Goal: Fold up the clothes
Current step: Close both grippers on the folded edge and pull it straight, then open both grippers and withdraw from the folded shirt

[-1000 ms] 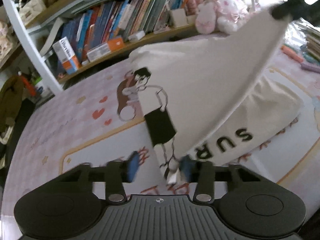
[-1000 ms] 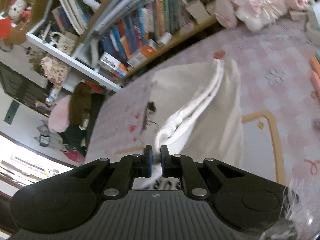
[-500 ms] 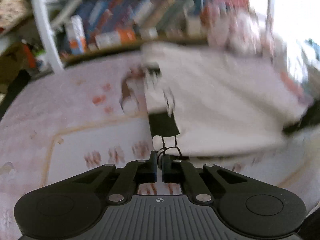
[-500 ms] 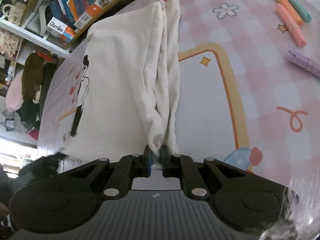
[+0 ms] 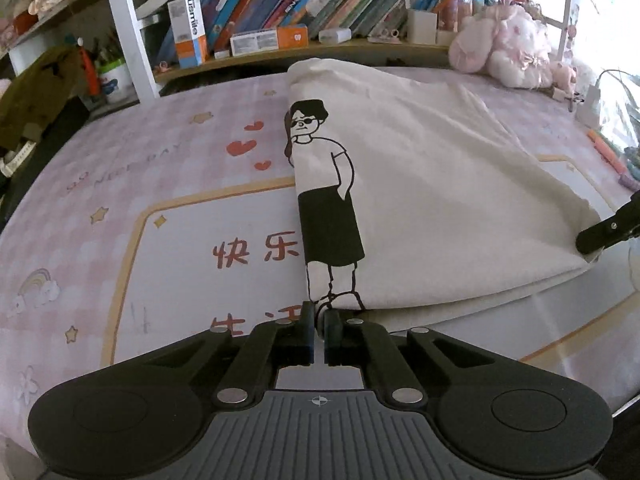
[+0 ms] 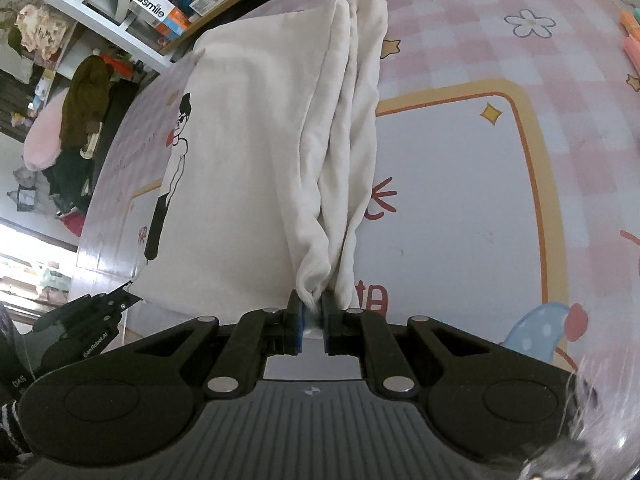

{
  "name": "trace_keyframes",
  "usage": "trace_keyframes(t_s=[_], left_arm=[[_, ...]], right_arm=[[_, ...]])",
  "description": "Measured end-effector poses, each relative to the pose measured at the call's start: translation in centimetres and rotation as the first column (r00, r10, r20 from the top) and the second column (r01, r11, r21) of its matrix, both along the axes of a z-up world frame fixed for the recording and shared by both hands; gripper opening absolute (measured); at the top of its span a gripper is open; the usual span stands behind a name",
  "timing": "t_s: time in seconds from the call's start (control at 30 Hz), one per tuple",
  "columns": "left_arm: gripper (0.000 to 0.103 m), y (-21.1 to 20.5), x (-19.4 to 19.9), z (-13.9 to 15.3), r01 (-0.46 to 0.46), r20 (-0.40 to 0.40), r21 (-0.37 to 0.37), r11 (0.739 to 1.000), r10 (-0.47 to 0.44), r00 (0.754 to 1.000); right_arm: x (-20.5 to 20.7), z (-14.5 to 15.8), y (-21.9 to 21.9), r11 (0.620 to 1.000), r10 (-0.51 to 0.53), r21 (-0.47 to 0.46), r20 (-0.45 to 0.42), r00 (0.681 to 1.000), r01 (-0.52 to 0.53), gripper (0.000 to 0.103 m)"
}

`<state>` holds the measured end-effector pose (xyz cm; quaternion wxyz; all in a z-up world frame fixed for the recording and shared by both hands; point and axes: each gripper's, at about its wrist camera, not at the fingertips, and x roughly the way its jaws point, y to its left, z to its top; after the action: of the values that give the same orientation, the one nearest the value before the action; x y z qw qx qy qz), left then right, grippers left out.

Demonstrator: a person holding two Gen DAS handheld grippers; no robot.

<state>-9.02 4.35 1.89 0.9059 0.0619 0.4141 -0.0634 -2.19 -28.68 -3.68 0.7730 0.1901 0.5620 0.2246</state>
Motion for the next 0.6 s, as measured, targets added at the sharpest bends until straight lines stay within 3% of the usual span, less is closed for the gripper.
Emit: trace_keyframes(t_s=[0.07,0.17,0.27,0.33,0.43,0.5,0.6], left_arm=[[0.004,0.1,-0.1,1.2,-0.016,0.034,-0.018,1.0,0.017,0.999],[0.004,0.5,-0.2,3.9,-0.037,0.098,-0.067,0.997,0.043,0.994],[0.004,0.7,0.1,3.9,-0.011,0.084,-0.027,1.0,0.013,0.996],[0.004,1.0,0.5,2.1,0.019,0.02,-0.001,1.0,-0.019,1.0],[0.004,0.9,0.6,0.2,0.067,-0.048,0.018,0.998,-0.066,0.997],[0.007,1.0,0.7,-0.5,0.095,-0.067,0.023,0.995,-0.093,0.993],[0.013,2.2,1.0,-0.5,0.132,-0.084,-0.032,0.991,-0.134,0.987]], right_arm=[[-0.2,0.4,0.1,1.0,0.004,-0.012,0.015,1.0,-0.004,0.009],[-0.7,2.8,0.6,1.0,0.016,0.02,0.111,0.994,-0.018,0.009],[-1.3,4.7,0.1,0.998,-0.006,0.068,0.173,0.985,-0.006,0.008],[-1.3,3.7,0.0,0.999,-0.029,0.032,0.127,0.992,0.025,0.008],[-0.6,0.3,0.0,0.998,-0.06,0.021,-0.033,0.998,0.06,0.008],[-0.6,0.0,0.0,0.996,-0.08,0.028,-0.037,0.996,0.081,0.009],[-0.7,0.3,0.4,0.996,-0.085,0.002,-0.028,0.996,0.085,0.009]])
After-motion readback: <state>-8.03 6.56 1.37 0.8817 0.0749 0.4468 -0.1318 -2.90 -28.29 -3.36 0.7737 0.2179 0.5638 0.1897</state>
